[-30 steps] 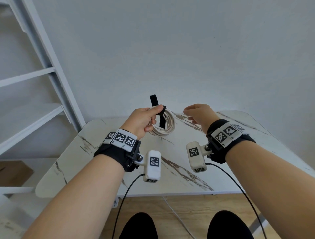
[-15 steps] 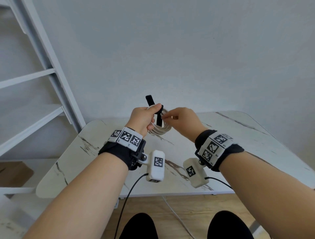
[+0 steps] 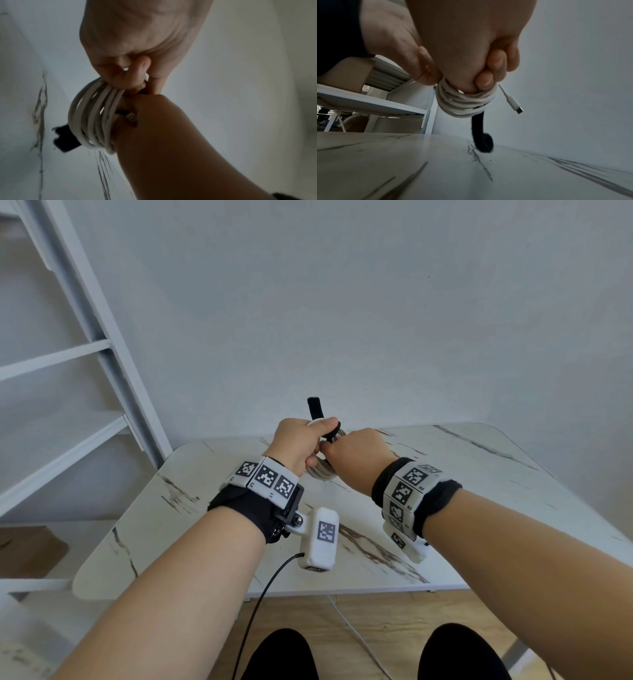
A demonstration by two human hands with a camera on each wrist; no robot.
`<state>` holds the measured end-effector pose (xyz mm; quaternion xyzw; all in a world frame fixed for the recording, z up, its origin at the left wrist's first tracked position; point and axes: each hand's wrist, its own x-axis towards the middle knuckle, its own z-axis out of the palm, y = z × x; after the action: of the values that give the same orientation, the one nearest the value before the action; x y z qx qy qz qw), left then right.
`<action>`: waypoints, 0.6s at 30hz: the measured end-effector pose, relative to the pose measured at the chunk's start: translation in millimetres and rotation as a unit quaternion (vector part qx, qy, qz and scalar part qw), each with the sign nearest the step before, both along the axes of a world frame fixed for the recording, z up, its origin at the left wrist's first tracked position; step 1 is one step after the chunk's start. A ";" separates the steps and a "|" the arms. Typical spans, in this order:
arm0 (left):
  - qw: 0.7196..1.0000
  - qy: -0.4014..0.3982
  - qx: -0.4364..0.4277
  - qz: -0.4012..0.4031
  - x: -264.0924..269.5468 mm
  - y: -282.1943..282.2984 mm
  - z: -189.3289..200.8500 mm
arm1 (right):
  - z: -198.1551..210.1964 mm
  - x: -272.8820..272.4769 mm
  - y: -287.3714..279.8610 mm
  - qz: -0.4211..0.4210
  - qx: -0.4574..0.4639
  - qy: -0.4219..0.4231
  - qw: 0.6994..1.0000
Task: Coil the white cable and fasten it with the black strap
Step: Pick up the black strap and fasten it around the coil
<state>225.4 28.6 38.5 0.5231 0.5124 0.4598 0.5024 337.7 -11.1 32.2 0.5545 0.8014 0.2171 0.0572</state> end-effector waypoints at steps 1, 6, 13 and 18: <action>1.000 0.003 0.001 -0.001 -0.2 0.2 0.1 | 0.2 0.0 -0.3 -0.003 -0.001 0.001 1.000; 1.000 0.016 0.007 -0.001 -4.4 3.4 0.3 | -1.1 4.4 -2.9 -0.001 -0.003 0.033 0.999; 0.999 0.043 0.019 -0.015 -9.2 0.5 3.6 | -15.8 14.3 1.1 0.056 0.016 0.207 0.977; 0.997 0.060 0.028 -0.030 -8.0 -0.9 5.7 | -21.2 16.2 0.0 0.077 0.058 0.399 0.912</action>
<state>217.4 27.6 44.3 0.5786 0.5128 0.4267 0.4692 354.0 -11.1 11.0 0.5338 0.7838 0.0279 -0.3162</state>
